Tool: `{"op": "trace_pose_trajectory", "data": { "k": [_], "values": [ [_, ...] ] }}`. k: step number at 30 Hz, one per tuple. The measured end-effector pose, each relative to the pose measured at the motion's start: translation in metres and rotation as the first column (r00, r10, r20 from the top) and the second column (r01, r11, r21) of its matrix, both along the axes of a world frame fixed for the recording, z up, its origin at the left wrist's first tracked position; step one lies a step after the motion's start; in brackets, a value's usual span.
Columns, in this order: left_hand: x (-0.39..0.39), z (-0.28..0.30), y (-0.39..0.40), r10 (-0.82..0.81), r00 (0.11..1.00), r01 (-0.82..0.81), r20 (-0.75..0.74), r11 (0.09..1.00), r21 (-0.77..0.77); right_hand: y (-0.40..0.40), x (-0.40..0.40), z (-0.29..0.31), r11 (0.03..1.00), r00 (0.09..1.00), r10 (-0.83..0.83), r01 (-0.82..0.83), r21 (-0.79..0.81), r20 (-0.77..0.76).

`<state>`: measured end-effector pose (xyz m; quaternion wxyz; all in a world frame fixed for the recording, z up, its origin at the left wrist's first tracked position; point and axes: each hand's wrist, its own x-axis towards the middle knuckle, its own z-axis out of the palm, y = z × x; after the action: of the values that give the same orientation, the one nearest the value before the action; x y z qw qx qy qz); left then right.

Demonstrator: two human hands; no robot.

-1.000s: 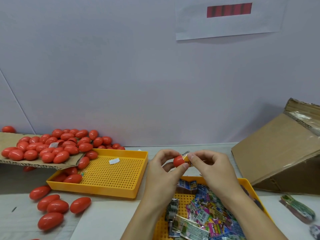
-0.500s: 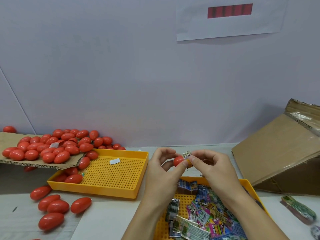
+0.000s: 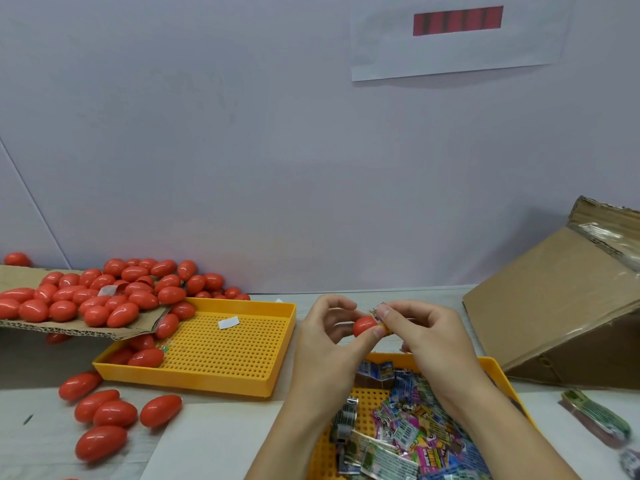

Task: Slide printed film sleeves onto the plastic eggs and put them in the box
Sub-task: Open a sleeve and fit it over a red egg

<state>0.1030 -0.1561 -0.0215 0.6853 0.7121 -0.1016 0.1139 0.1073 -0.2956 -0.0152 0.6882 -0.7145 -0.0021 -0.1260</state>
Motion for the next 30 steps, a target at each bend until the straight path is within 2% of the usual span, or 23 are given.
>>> {"op": "trace_pose_trajectory", "data": {
  "k": [21, 26, 30],
  "values": [
    [0.0004, 0.0003, -0.0011, 0.035, 0.999, -0.04, 0.039, 0.989, 0.139, -0.0018, -0.0014, 0.0008, 0.997, 0.997, 0.038, -0.033, -0.07, 0.07],
    [-0.0004, 0.0003, -0.0015, -0.009, 0.999, 0.001, 0.049, 0.988, 0.156, -0.0023, -0.0026, 0.0006, 0.987, 0.993, 0.048, -0.03, -0.161, 0.111],
    [0.0003, -0.0007, -0.002, 0.022, 0.998, -0.03, 0.052, 0.988, 0.155, -0.0014, -0.002, -0.0017, 0.971, 0.99, 0.019, 0.014, -0.238, 0.138]
  ]
}}
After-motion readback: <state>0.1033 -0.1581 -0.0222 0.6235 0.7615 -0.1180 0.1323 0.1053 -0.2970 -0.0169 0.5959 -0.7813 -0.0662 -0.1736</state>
